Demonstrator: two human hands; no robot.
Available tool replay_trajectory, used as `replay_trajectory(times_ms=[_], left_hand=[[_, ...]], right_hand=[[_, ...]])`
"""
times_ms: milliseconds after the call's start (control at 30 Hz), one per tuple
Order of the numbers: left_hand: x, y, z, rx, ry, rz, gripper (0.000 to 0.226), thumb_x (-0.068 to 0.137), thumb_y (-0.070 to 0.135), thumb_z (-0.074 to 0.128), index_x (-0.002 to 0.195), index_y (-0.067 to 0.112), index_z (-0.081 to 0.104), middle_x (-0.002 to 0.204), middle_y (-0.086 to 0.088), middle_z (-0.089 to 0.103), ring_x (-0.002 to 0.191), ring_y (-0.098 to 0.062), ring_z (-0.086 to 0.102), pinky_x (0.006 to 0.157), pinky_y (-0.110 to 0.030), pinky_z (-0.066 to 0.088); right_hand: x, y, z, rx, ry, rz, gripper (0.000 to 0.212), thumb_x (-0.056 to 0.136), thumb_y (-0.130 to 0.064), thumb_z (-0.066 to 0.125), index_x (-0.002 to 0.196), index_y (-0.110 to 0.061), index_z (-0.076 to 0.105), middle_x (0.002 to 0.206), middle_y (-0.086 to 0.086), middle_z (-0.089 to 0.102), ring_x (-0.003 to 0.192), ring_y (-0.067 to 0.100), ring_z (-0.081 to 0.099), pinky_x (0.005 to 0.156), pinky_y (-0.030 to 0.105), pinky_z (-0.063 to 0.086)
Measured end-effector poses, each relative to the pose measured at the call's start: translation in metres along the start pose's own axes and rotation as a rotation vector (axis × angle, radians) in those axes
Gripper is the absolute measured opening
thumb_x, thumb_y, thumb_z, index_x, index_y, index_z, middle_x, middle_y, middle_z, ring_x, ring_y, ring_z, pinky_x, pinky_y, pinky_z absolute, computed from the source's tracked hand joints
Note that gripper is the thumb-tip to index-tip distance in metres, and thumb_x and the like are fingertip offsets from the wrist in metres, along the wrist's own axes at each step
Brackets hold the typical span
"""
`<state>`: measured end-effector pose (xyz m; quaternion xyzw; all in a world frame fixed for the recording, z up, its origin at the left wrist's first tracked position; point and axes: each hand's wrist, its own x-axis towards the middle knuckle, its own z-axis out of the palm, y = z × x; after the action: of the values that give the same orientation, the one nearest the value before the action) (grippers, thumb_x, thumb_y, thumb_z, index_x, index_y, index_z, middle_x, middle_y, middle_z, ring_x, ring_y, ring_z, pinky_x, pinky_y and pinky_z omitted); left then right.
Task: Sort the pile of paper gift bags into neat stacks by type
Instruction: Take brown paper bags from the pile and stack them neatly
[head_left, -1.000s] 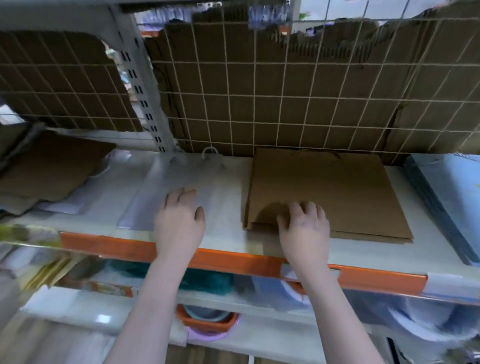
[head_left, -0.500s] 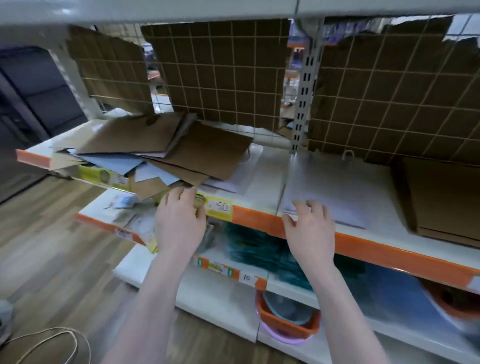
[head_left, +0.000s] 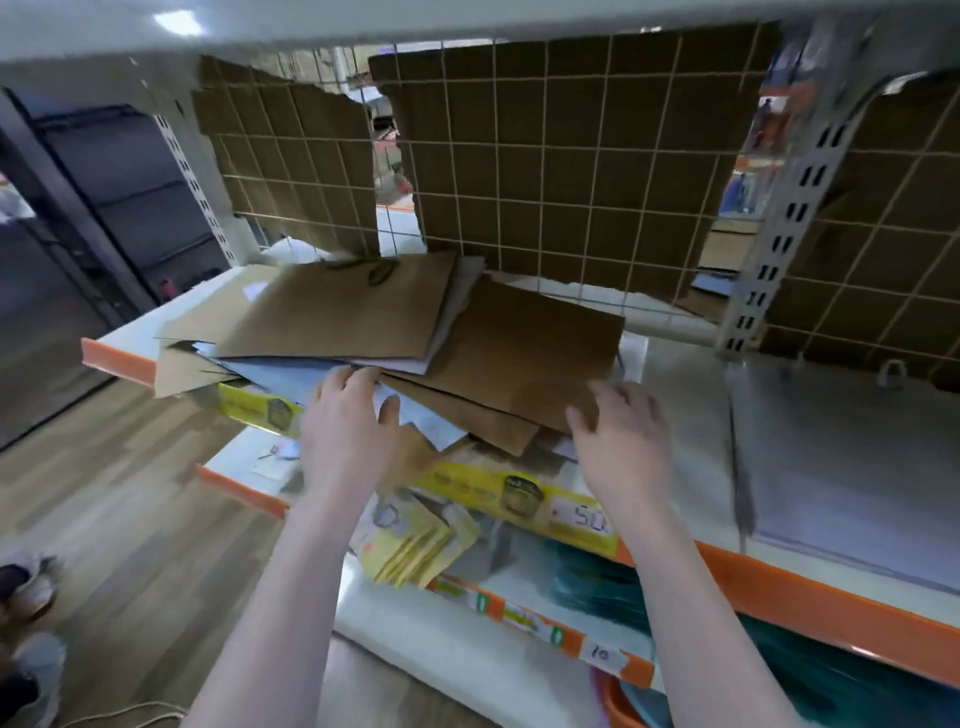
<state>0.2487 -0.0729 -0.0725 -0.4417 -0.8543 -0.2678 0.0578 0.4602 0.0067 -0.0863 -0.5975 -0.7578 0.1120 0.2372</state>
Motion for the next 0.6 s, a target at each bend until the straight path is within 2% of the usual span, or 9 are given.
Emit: replay_trajectory(times_ms=[100,233,367,600], left_hand=[[0.040,-0.019,0.001,0.006,0.001,0.000,0.039,0.092,0.025,0.055,0.127,0.007,0.056,0.129,-0.017,0.052,0.120,-0.038,0.042,0.097,-0.043,0.036],[0.086,-0.044,0.000,0.004,-0.005,-0.052,0.041,0.093,0.024,0.053,0.131,0.009,0.052,0.132,-0.019,0.049,0.123,-0.038,0.039,0.101,-0.043,0.033],[0.133,-0.080,0.008,-0.018,-0.017,-0.037,0.040,0.091,0.025,0.055,0.128,0.008,0.056,0.131,-0.022,0.050,0.119,-0.041,0.042,0.100,-0.042,0.032],[0.214,-0.134,0.018,0.057,-0.168,-0.046,0.057,0.089,0.048,0.053,0.133,0.011,0.050,0.134,-0.022,0.046,0.124,-0.041,0.039,0.104,-0.043,0.029]], right_hand=[[0.031,-0.030,0.014,0.010,-0.063,0.024,0.043,0.096,-0.038,0.043,0.136,-0.022,0.044,0.139,0.007,0.042,0.129,0.028,0.037,0.101,0.039,0.036],[0.058,-0.066,0.034,0.015,-0.081,-0.026,0.043,0.097,-0.036,0.042,0.137,-0.019,0.044,0.137,0.008,0.043,0.127,0.029,0.038,0.103,0.038,0.033],[0.079,-0.102,0.059,0.069,-0.086,-0.032,0.044,0.098,-0.036,0.041,0.138,-0.017,0.042,0.138,0.008,0.045,0.128,0.026,0.039,0.104,0.035,0.033],[0.108,-0.162,0.097,0.064,-0.036,0.170,0.039,0.097,-0.036,0.043,0.127,-0.012,0.049,0.122,0.009,0.052,0.113,0.026,0.048,0.091,0.033,0.040]])
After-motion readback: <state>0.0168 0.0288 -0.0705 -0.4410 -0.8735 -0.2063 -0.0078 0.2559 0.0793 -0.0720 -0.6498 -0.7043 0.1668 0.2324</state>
